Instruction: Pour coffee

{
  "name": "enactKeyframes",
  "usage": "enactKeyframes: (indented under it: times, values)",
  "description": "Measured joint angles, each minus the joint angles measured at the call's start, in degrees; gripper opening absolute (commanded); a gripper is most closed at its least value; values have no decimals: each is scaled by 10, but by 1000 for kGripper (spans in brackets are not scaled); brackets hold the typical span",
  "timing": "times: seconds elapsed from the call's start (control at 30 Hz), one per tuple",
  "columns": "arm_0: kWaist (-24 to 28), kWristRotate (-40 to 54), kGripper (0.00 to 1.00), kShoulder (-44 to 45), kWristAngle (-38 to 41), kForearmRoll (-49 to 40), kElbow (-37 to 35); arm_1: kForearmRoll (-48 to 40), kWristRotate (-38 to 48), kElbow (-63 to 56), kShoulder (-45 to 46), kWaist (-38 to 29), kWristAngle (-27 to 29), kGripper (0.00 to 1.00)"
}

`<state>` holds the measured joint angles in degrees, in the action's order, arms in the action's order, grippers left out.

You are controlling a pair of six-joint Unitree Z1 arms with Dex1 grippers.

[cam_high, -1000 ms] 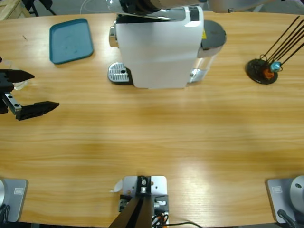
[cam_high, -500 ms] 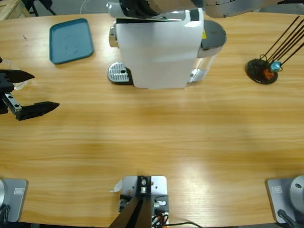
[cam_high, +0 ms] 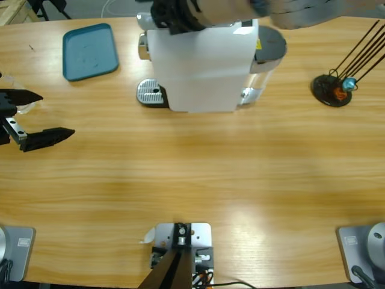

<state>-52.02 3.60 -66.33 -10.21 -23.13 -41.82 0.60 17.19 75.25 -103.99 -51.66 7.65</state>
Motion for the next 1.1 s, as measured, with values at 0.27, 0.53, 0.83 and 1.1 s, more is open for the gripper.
enactKeyframes:
  times: [0.27,0.53,0.83,1.1]
  values:
    - [73,-46,1000,50,-94,0,0,45,-64,-31,120,20,-10,1000]
    - [222,-122,1000,61,-139,-3,7,86,-64,-167,182,4,-16,1000]
    - [276,-196,1000,30,-205,-15,26,86,-39,-233,222,-3,14,1000]
    - [302,-217,1000,-47,-205,119,94,104,-26,-233,222,-3,25,1000]
